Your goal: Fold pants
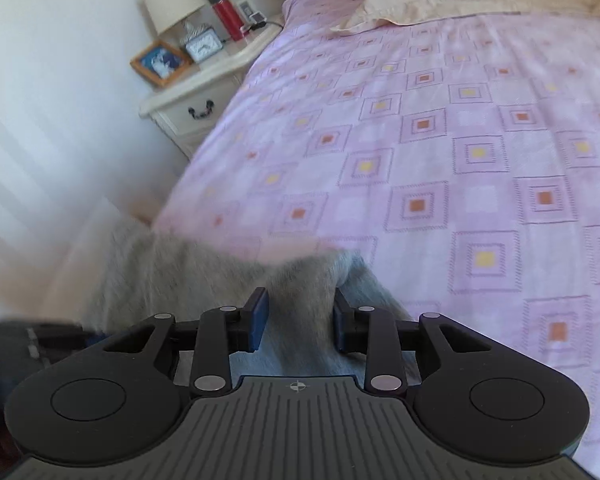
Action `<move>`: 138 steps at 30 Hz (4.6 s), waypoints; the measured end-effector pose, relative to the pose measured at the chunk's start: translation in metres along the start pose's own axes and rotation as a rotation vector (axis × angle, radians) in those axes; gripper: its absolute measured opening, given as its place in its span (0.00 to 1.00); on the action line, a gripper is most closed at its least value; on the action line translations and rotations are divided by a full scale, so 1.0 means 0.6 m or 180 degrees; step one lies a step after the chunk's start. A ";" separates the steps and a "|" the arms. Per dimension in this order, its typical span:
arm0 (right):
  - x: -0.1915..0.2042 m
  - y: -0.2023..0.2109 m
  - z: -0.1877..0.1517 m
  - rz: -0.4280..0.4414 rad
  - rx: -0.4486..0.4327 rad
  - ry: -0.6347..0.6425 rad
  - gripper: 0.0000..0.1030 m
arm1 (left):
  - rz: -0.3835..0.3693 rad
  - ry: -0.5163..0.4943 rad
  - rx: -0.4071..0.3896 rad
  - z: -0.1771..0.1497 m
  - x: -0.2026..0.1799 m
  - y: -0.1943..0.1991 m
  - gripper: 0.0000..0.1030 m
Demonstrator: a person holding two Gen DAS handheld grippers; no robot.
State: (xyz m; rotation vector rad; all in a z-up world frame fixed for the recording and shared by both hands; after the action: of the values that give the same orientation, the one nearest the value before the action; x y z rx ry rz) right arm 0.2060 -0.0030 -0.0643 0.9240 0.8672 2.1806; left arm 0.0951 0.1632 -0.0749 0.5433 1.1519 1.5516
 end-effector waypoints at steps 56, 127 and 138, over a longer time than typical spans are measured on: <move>0.068 0.183 -0.208 -0.0859 0.0754 0.1434 0.18 | -0.0894 -0.1063 -0.0183 -0.037 -0.112 0.076 0.48; -0.500 0.558 -0.497 -0.2357 -0.0724 -0.2416 0.61 | -0.0391 -0.1379 -0.0171 -0.140 -0.280 0.011 0.47; -0.546 0.527 -0.463 -0.2222 -0.1012 -0.2515 0.57 | -0.0459 -0.1424 -0.0139 -0.142 -0.293 0.019 0.47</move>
State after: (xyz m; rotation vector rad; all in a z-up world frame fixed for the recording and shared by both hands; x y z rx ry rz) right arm 0.0915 -0.5228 -0.0998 1.0032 0.3462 1.1525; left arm 0.0761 -0.0311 -0.0622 0.7187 0.7938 1.2463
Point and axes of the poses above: each gripper's, at about its wrist camera, not at the fingertips, and y roughly against the way its jaws point, x to its left, z to its top, the point moved 5 cm from there along -y, roughly the way its jaws point, and after that the axes turned 8 degrees about -z, right-handed, at the moved point
